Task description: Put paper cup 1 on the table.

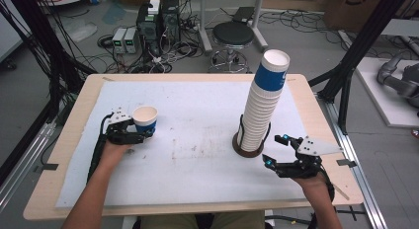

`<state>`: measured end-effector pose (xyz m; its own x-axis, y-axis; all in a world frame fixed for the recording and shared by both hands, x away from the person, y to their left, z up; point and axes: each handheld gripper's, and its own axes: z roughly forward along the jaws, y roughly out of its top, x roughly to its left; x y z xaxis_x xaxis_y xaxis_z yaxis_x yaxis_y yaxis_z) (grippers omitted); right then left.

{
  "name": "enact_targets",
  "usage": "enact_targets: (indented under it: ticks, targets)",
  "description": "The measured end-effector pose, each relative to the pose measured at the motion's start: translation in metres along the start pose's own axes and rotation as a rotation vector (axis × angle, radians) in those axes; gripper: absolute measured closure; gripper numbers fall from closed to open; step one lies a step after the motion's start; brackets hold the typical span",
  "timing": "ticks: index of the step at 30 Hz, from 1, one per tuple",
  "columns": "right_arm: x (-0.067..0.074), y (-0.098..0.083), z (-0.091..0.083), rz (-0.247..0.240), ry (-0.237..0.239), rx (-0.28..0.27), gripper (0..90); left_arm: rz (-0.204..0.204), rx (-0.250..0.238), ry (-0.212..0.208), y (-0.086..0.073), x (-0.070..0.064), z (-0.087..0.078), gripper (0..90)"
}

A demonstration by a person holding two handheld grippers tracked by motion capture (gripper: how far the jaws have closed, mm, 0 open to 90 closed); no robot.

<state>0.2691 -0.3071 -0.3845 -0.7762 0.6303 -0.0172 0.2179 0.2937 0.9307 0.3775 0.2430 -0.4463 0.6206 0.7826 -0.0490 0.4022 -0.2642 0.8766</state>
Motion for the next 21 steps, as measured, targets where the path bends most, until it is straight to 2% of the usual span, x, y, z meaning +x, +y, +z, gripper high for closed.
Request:
enact_targets:
  ticks: [4,11,15,17,21]
  targets:
    - [0.001,0.000,0.000,0.004,0.000,-0.002,20.7,0.016,0.009,0.005,-0.006,-0.002,-0.004,25.9]
    - [0.001,0.000,0.000,0.008,0.000,0.003,20.7,0.011,0.010,0.015,-0.008,-0.003,-0.004,24.7]
    - [0.001,-0.001,0.000,0.010,-0.001,0.004,20.7,-0.023,-0.016,0.005,-0.010,-0.003,-0.008,22.1]
    - [0.000,-0.001,0.000,0.002,-0.002,0.005,20.8,-0.054,-0.026,-0.001,-0.012,-0.002,-0.012,17.8]
    - [0.000,-0.002,0.001,0.006,0.000,0.012,20.7,-0.067,-0.042,-0.003,-0.015,-0.001,-0.023,17.1]
